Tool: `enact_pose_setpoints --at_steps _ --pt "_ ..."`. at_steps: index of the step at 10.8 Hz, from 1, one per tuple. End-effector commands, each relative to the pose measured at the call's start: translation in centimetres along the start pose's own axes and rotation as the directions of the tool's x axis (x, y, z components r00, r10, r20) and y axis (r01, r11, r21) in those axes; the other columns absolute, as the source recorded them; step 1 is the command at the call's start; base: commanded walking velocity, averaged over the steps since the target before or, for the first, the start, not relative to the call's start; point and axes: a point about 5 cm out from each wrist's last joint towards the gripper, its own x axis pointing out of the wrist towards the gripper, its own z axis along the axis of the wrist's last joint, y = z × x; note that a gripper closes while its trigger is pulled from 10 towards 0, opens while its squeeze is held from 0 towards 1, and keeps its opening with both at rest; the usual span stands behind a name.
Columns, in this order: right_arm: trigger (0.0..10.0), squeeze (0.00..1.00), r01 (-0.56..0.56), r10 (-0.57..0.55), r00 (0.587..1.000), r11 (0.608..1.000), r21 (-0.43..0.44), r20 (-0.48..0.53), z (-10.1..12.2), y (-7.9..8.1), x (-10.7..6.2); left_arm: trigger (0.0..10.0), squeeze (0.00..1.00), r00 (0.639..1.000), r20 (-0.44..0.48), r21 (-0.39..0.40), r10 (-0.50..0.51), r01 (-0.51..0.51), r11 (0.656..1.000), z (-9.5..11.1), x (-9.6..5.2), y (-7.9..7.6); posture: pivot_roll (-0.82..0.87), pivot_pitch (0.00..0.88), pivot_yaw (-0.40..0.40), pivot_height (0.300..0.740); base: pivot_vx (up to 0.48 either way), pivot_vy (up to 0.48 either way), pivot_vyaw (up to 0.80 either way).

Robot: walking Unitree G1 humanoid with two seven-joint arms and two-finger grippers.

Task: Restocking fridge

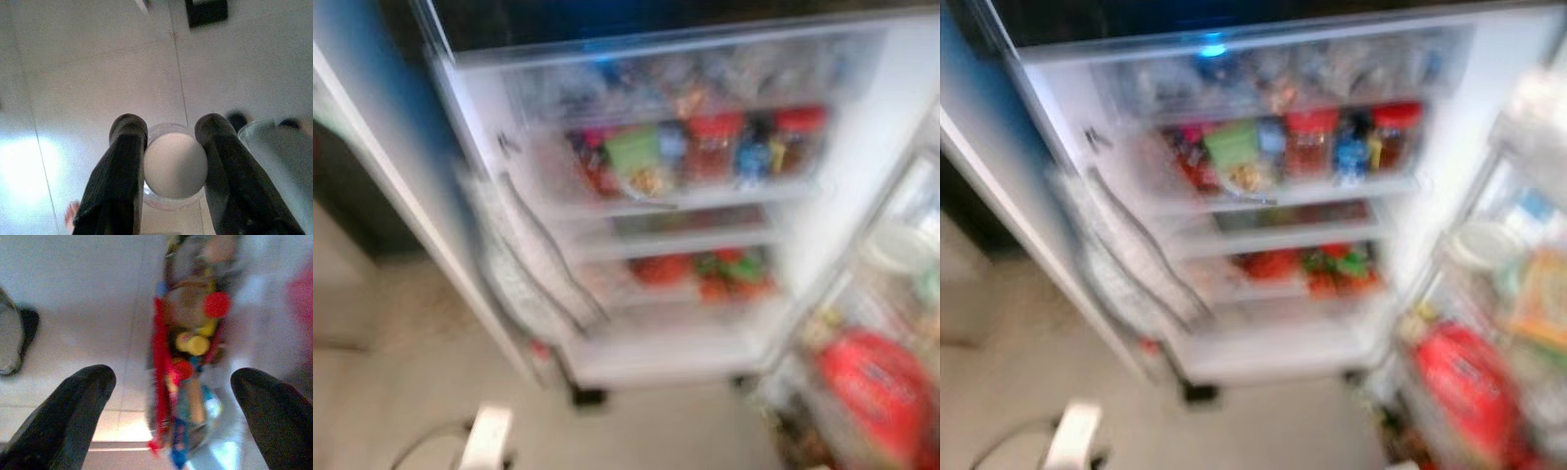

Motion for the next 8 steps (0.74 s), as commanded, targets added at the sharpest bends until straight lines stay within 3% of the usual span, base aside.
enact_pose_setpoints --at_steps 1,5,8 --pt "10.0 0.0 -0.008 0.008 0.999 1.0 -0.001 -0.032 -1.0 0.2 -0.2 10.0 0.0 1.0 0.012 0.017 0.004 -0.004 1.0 0.5 0.1 0.1 -0.1 0.031 0.051 0.74 0.0 0.0 0.0" --pt "10.0 0.0 -0.036 0.034 0.998 0.999 -0.034 -0.048 -1.2 1.2 -0.2 10.0 0.0 1.0 0.017 0.012 0.0 0.0 1.0 0.4 0.0 0.1 -0.11 0.015 0.056 0.74 0.0 0.0 0.0" --pt "10.0 0.0 -0.075 0.074 0.997 0.997 -0.031 -0.037 -0.6 2.9 -0.2 10.0 0.0 0.989 0.147 -0.032 -0.014 0.019 0.999 1.2 -0.1 -0.1 -0.1 0.008 0.06 0.74 0.0 0.0 0.0"
